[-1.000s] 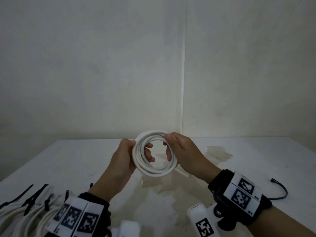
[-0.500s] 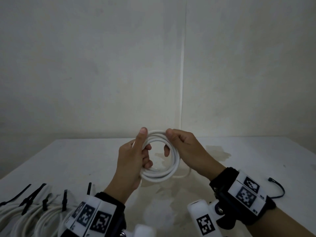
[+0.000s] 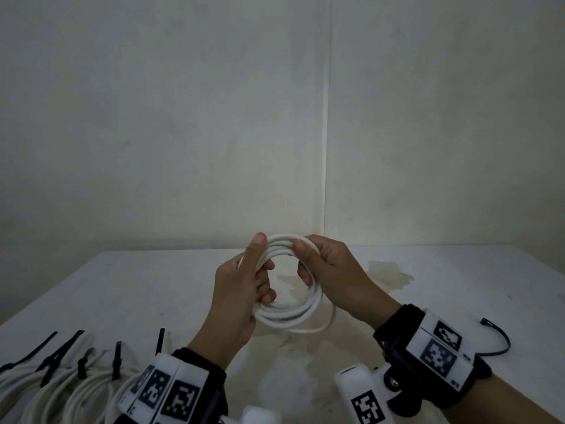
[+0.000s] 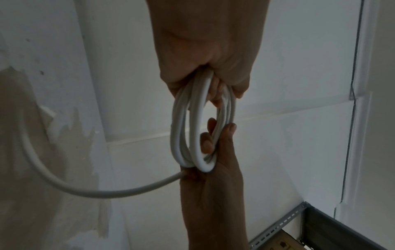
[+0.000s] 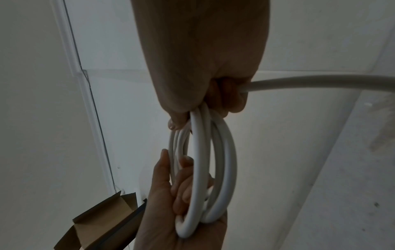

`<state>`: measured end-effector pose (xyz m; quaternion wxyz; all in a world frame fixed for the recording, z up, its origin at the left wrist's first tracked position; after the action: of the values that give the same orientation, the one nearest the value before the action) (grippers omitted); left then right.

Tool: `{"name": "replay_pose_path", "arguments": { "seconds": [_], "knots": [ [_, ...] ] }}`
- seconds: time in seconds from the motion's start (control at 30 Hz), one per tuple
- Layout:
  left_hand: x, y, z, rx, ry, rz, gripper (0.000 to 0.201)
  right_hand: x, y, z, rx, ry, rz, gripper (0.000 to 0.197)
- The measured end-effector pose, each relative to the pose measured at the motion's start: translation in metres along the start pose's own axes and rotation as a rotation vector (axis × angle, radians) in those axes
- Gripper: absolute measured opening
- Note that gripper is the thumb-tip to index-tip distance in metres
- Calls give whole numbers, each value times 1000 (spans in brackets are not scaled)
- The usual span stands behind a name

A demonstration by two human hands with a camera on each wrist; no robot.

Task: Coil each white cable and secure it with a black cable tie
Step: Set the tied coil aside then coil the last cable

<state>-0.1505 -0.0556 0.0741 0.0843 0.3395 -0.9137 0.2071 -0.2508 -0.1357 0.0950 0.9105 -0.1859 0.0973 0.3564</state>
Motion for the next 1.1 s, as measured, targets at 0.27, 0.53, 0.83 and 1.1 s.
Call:
{"name": "replay_pose_path", "arguments": {
  "seconds": [0.27,0.53,0.83,1.1],
  "knots": [
    [14,14,1,-82,349,188,35,-7,0,-4,83,-175,-71,31],
    [22,16,-4,-109,423,87,39,6,3,-14,219,-381,-22,33],
    [21,12,0,-145,373,64,41,4,5,-17,230,-297,-13,34],
    [16,10,5,-155,348,69,42,2,6,-22,240,-291,10,51]
  ]
}}
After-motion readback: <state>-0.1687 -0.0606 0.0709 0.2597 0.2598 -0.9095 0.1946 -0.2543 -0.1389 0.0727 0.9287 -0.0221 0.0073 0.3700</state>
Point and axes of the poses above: each hand's wrist, its own y-axis away from the middle knuckle, its own x-axis out of the palm, z = x × y, the point moved 7 cm from there along -y, towards the middle knuckle, and after that the axes turned 12 degrees about x, right-handed, at the moved point
